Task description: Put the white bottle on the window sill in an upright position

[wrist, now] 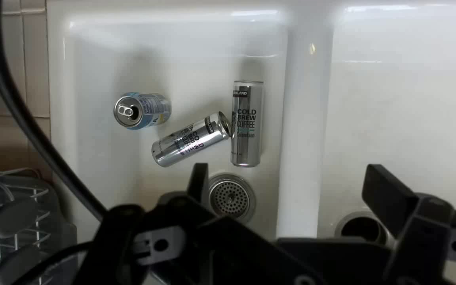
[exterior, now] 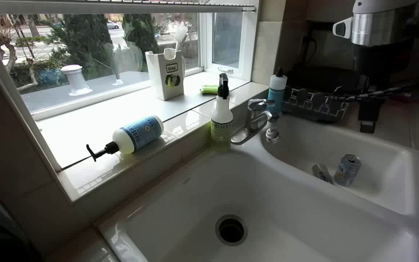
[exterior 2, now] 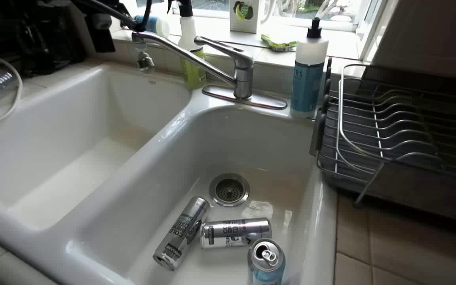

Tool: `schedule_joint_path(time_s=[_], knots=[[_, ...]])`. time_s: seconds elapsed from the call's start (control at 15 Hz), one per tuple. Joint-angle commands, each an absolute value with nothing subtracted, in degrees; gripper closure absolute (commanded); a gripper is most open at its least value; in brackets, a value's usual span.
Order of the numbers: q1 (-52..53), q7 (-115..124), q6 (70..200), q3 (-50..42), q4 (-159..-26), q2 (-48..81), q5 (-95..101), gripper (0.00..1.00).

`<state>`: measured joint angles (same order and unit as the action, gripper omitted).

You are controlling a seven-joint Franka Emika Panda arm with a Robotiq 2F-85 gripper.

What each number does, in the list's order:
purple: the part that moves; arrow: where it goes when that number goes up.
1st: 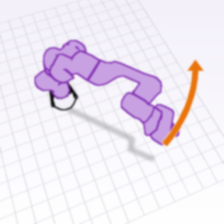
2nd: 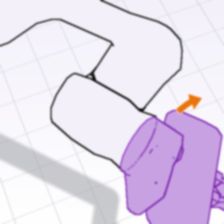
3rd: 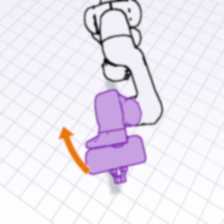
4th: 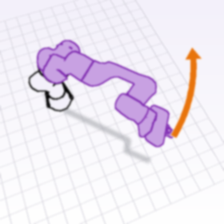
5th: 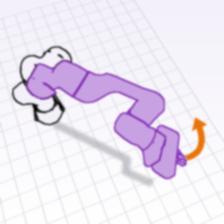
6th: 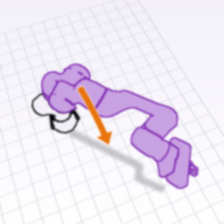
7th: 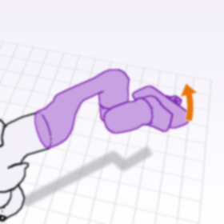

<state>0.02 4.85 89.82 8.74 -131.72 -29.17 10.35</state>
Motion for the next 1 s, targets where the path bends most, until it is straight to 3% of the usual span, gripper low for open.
schedule_joint_path(time_s=[0.0, 0.4, 0.93], knots=[[1.4, 5.4, 89.6, 7.6, -131.6, -29.0, 10.8, 0.00], [2.1, 3.9, 88.5, 8.7, -129.6, -28.3, 13.9, 0.00], [9.1, -3.2, 89.8, 15.3, -114.9, -18.7, 26.5, 0.00]])
